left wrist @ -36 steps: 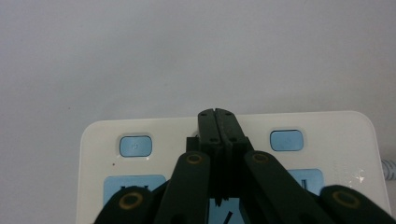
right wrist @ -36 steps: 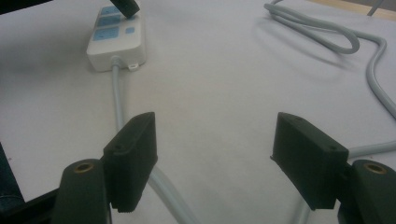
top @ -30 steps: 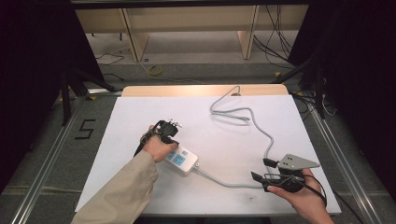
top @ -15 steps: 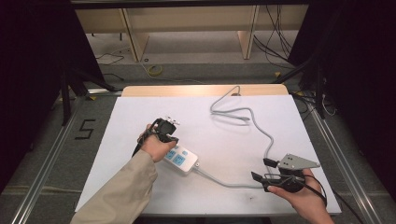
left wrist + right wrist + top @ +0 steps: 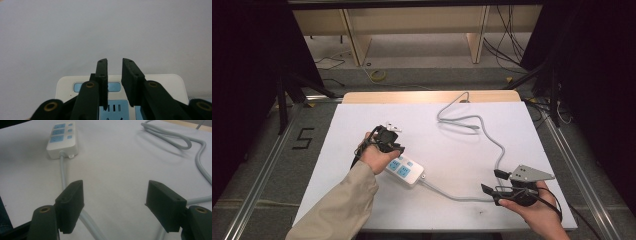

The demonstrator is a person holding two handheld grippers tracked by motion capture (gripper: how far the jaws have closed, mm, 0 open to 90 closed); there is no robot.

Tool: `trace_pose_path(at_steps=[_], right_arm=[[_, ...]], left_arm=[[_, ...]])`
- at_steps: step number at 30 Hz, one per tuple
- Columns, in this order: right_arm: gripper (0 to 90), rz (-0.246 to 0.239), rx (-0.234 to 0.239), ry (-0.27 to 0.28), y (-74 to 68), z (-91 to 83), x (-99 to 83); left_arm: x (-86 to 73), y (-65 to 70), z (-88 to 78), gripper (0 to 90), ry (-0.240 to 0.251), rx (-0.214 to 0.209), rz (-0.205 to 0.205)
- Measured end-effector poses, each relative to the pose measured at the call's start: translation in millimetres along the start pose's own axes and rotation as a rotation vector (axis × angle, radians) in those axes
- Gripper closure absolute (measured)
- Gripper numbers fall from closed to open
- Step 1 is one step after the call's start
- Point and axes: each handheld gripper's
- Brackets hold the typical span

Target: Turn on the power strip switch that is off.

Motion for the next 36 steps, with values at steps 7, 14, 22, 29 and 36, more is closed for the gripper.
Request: trace_pose_path(at_steps=[7,14,22,29,36], right_arm=[[30.7,0.001,0.0,0.0,0.0,0.3,-0.1],[30.6,0.001,-0.002,0.0,-0.4,0.6,-0.1],[30.6,0.001,-0.001,0.0,-0.3,0.6,0.1],[30.6,0.003,-0.002,0.002,-0.5,0.9,0.1],[30.6,0.003,-0.002,0.002,-0.6,1.0,0.2]], left_arm=[[-2.0,-0.7,-9.4,57.8,0.031,-0.014,-0.011],[-3.2,0.4,-16.7,47.7,0.06,-0.016,0.004],[-5.9,1.5,-21.1,40.4,0.06,-0.012,0.047],[-8.6,3.6,-27.1,33.6,0.065,-0.021,0.078],[-13.5,2.1,-33.7,31.3,0.078,-0.034,0.075]])
Point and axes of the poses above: each handheld gripper's, and its own axes: z roughly forward along the jaws, x roughly out of its top, y roughly to its right, and after that the axes turned 4 degrees about y, right-handed
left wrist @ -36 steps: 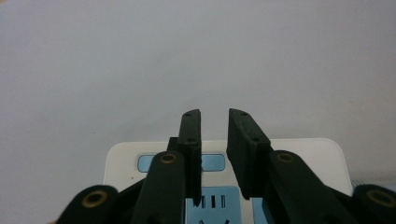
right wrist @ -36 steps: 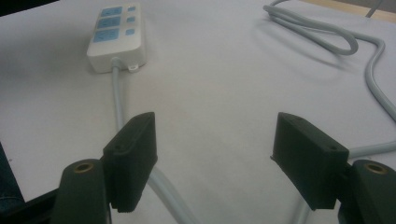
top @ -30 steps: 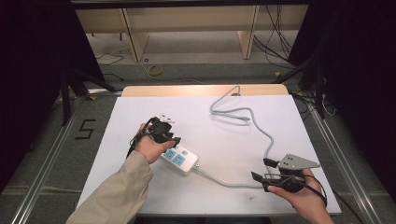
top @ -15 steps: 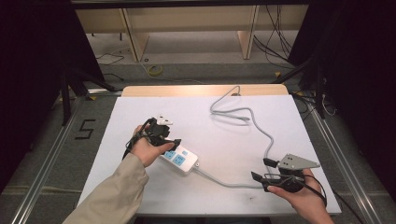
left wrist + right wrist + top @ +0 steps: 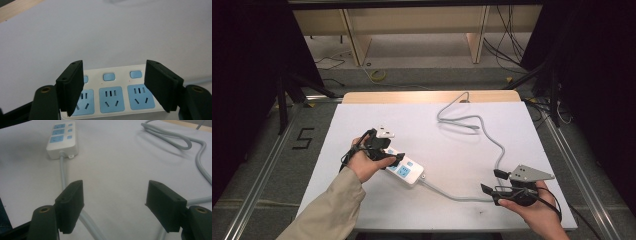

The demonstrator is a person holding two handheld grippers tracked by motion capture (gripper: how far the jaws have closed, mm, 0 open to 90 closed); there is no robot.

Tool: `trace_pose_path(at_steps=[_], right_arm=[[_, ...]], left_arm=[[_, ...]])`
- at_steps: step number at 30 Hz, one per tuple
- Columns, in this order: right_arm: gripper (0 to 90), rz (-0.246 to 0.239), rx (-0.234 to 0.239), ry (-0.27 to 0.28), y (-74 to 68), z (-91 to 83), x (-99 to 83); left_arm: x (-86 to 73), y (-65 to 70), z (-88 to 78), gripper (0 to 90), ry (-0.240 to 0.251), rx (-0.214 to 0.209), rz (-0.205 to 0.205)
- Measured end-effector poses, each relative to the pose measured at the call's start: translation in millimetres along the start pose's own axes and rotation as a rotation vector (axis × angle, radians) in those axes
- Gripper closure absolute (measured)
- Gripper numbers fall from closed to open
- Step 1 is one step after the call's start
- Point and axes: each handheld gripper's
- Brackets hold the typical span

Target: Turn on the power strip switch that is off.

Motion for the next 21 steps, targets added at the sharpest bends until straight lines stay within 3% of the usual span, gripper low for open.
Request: trace_pose_path(at_steps=[11,21], right_arm=[[30.4,0.001,-0.001,0.001,0.1,0.3,0.1],[30.3,-0.003,-0.001,0.001,0.7,0.4,0.2]], left_arm=[[-9.4,-3.9,-12.0,29.8,0.024,-0.011,-0.016],[-21.3,-7.0,-24.6,27.7,0.082,-0.006,-0.022]])
Point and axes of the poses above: each handheld gripper's, and its own axes: z roughly forward along the jaws, x roughly out of its top, y roughly to its right, and after that the axes turned 4 degrees about y, right-handed
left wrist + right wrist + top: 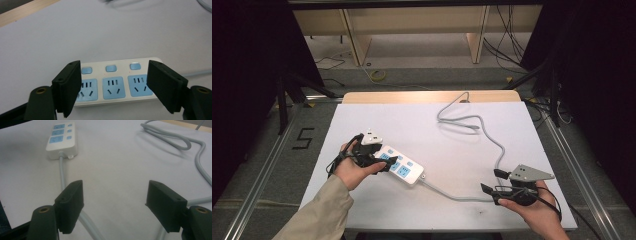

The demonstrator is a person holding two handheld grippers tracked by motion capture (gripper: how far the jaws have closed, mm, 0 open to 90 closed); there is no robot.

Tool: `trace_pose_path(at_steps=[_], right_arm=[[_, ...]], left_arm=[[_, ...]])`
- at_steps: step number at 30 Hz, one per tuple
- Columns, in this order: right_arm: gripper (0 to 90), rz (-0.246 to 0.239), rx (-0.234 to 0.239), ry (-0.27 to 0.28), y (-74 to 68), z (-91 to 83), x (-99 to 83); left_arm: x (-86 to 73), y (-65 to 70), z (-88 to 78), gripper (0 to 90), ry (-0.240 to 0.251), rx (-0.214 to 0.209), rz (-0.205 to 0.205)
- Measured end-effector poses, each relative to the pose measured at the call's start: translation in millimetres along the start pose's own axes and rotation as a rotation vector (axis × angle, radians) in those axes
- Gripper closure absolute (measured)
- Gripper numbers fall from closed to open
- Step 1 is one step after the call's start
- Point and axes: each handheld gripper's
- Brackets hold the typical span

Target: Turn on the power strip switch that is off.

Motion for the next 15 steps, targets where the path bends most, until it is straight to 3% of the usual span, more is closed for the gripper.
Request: trace_pose_path(at_steps=[8,15], right_arm=[[29.9,0.0,0.0,0.003,0.5,0.9,0.2],[29.5,-0.003,-0.003,0.006,1.5,0.5,0.3]], left_arm=[[-9.7,0.0,-8.6,25.7,0.052,0.001,0.015],[-18.8,2.6,-11.4,23.5,0.064,-0.005,0.012]])
Point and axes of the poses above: each handheld gripper's, and its own axes: z roughly forward along the jaws, x roughly out of its top, y roughly to its right, and after that the axes turned 4 degrees about y, right-handed
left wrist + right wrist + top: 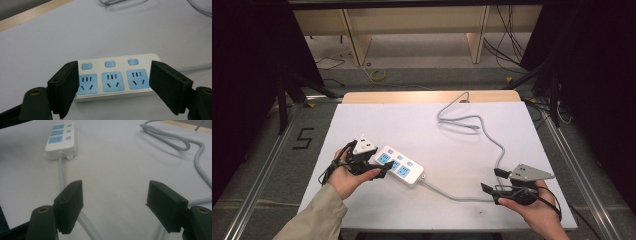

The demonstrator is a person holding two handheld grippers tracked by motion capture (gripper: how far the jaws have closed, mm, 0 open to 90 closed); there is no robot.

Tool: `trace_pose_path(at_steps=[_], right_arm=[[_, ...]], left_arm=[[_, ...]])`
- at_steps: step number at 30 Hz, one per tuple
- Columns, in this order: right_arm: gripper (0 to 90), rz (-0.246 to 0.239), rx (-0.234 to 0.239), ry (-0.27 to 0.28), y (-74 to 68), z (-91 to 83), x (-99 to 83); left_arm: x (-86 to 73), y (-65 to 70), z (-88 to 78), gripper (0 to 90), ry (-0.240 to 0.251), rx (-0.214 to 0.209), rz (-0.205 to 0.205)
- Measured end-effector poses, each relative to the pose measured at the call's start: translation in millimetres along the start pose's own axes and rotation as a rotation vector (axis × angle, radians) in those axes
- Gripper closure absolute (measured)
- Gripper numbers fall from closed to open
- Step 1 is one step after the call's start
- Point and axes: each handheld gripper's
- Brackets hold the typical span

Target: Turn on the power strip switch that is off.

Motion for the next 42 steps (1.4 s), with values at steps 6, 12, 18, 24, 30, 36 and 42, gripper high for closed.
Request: trace_pose_path(at_steps=[6,12,18,24,30,36,42], right_arm=[[29.2,-0.001,-0.003,0.003,2.1,-1.1,0.0],[28.7,-0.006,-0.001,0.003,2.9,-1.3,-0.3],[27.8,-0.011,0.0,0.001,3.3,-1.7,-0.6],[27.3,-0.012,0.0,0.0,3.8,-1.8,-0.8],[27.2,-0.015,-0.002,0.001,4.2,-2.1,-1.0],[27.0,-0.018,-0.004,0.004,4.7,-2.4,-0.9],[27.0,-0.017,-0.003,0.004,4.1,-2.9,-0.9]], left_arm=[[-6.1,2.0,-5.1,22.1,0.023,-0.005,0.016],[-13.6,2.5,-9.8,21.0,0.018,0.0,0.029],[-21.4,1.4,-15.0,19.8,0.028,0.002,0.033],[-31.1,0.2,-17.6,18.5,0.015,-0.001,0.043],[-38.6,-1.5,-22.3,18.3,0.013,0.005,0.047],[-48.8,0.6,-25.0,18.3,0.013,0.017,0.049],[-51.3,6.2,-23.2,18.3,0.003,0.009,0.072]])
Point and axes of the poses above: each handheld gripper's, and its own axes: z roughly forward along the jaws, x roughly out of its top, y roughly to its right, and after that the axes turned 4 degrees about y, right-handed
